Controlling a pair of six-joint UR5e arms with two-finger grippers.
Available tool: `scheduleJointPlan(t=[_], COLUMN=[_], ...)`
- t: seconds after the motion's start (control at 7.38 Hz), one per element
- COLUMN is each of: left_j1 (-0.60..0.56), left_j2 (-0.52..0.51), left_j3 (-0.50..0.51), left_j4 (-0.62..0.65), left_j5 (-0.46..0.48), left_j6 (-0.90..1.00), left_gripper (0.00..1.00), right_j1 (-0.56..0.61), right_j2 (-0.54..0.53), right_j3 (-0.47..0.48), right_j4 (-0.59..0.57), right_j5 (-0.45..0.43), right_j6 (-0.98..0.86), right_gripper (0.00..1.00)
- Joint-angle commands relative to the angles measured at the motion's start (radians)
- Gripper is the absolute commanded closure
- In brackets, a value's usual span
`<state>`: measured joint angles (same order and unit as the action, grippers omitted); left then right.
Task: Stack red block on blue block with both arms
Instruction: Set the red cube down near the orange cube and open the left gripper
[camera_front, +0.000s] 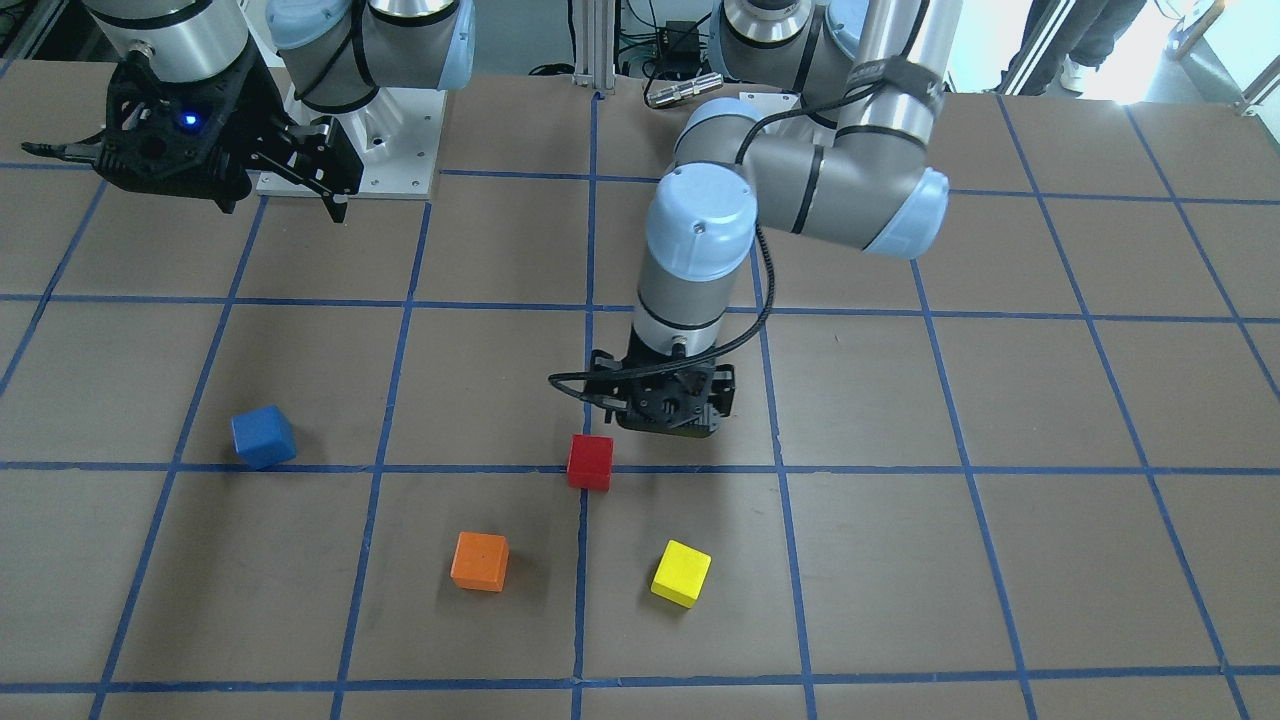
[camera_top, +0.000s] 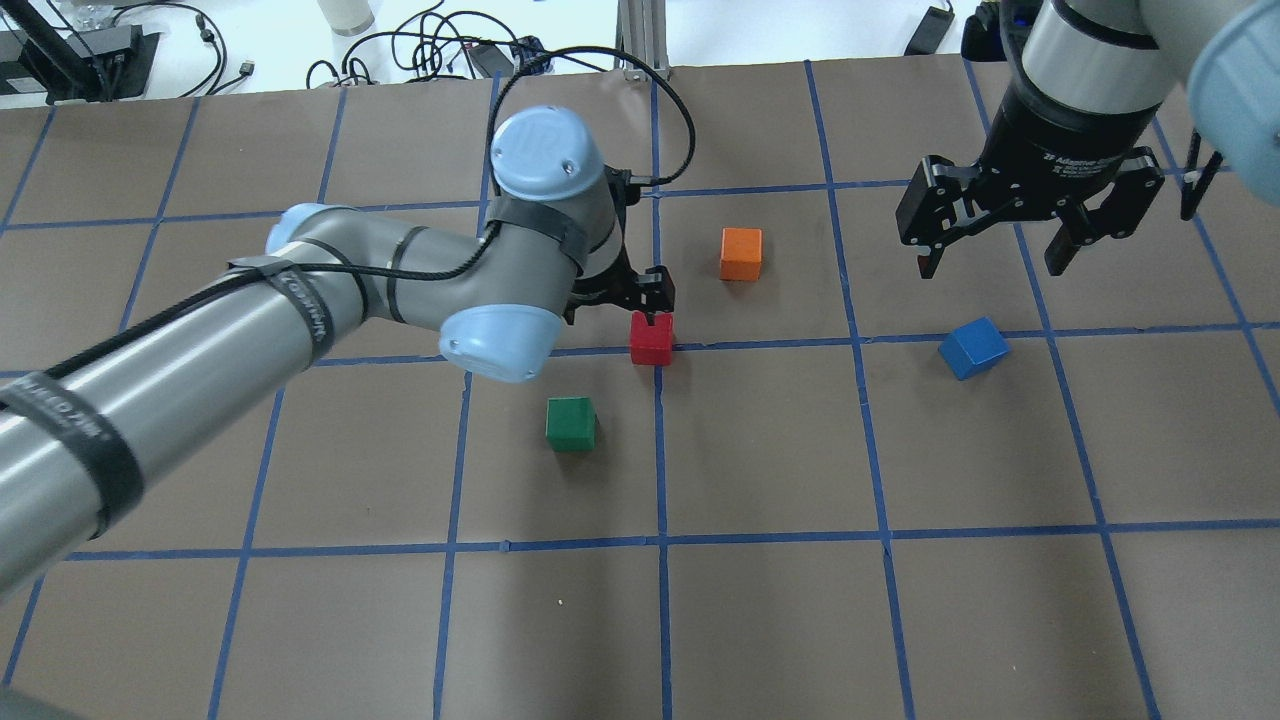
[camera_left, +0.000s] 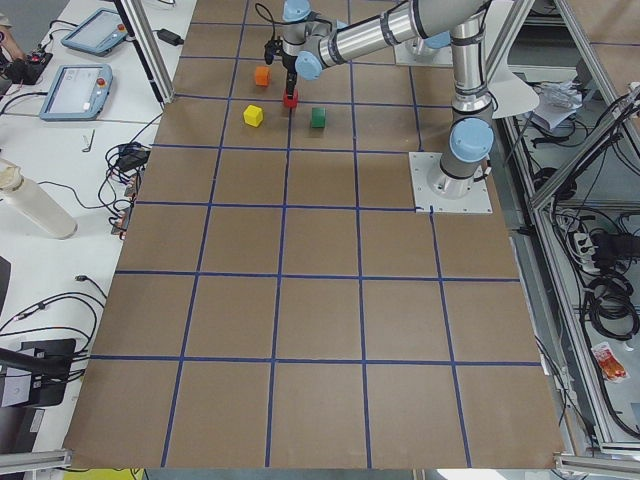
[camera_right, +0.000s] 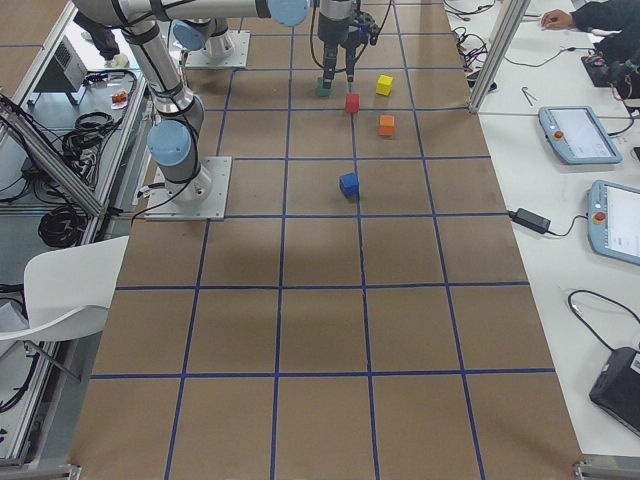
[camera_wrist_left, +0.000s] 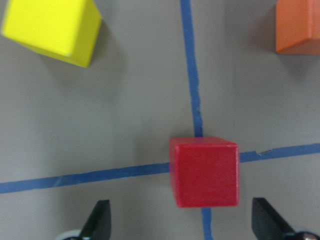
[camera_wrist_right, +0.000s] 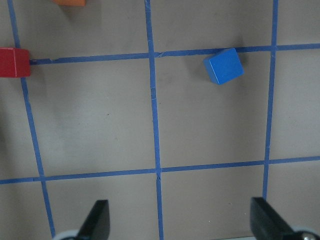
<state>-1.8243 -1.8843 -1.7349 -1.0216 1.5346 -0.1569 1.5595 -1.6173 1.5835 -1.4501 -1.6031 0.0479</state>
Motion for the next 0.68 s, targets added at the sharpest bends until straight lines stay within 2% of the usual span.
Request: scheduleJointPlan(t=[0.0, 0.14, 0.27, 0.54], left_j1=[0.144, 0.178, 0.184, 0.198], left_j2=[0.149, 0.199, 0.258, 0.338], left_j3=[0.130, 0.223, 0.256, 0.247], left_j4=[-0.374, -0.523, -0.642, -0.600], left_j5=[0.013, 0.062, 0.138, 0.137], left_j6=[0.182, 0.222, 0.361, 0.320], left_gripper=[0.00, 0.00, 0.00, 0.00], right_j1=[0.007, 0.020, 0.057, 0.159], right_j2=[0.049, 0.112, 0.161, 0.273], right_j3=[0.006, 0.004, 0.001, -0.002], right_j4=[-0.042, -0.126, -0.142, -0.347], right_j5=[0.009, 0.020, 0.091, 0.121], right_j6=[0.007, 0.036, 0.096, 0.193], right_gripper=[0.00, 0.00, 0.00, 0.00])
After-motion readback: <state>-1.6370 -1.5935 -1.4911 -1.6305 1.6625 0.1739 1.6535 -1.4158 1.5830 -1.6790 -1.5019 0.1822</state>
